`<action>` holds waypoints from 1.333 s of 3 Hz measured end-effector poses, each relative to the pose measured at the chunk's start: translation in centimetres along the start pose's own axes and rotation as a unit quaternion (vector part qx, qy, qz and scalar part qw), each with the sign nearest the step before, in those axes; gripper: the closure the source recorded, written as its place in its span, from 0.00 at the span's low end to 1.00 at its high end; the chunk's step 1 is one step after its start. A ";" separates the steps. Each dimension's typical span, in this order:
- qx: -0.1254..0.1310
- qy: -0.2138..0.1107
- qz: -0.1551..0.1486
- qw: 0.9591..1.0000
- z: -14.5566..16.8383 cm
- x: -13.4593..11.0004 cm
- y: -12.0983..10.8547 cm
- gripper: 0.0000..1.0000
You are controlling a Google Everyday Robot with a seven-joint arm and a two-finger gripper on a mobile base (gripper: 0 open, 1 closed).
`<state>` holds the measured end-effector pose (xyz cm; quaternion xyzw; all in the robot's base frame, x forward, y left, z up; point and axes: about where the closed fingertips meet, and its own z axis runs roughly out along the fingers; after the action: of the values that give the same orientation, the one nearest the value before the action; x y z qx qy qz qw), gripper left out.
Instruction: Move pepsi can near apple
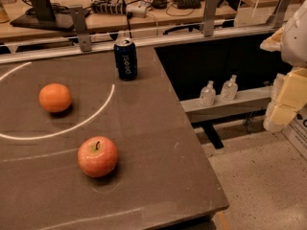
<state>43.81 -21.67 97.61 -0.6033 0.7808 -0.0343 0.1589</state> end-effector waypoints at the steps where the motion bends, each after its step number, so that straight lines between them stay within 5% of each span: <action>1: 0.002 -0.002 0.000 1.000 -0.1 -0.1 0.0 0.00; 2: 0.000 -0.049 0.000 0.999 0.1 -0.8 -0.6 0.00; 3: -0.005 -0.155 0.005 0.988 2.2 -2.2 -2.8 0.00; 4: -0.030 -0.275 0.005 0.961 3.9 -7.2 -4.6 0.00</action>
Offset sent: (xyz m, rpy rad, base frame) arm 0.0351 0.0247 0.0126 0.4453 -0.0929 0.1151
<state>50.85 -15.50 96.50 -0.5903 0.7105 0.1567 0.3495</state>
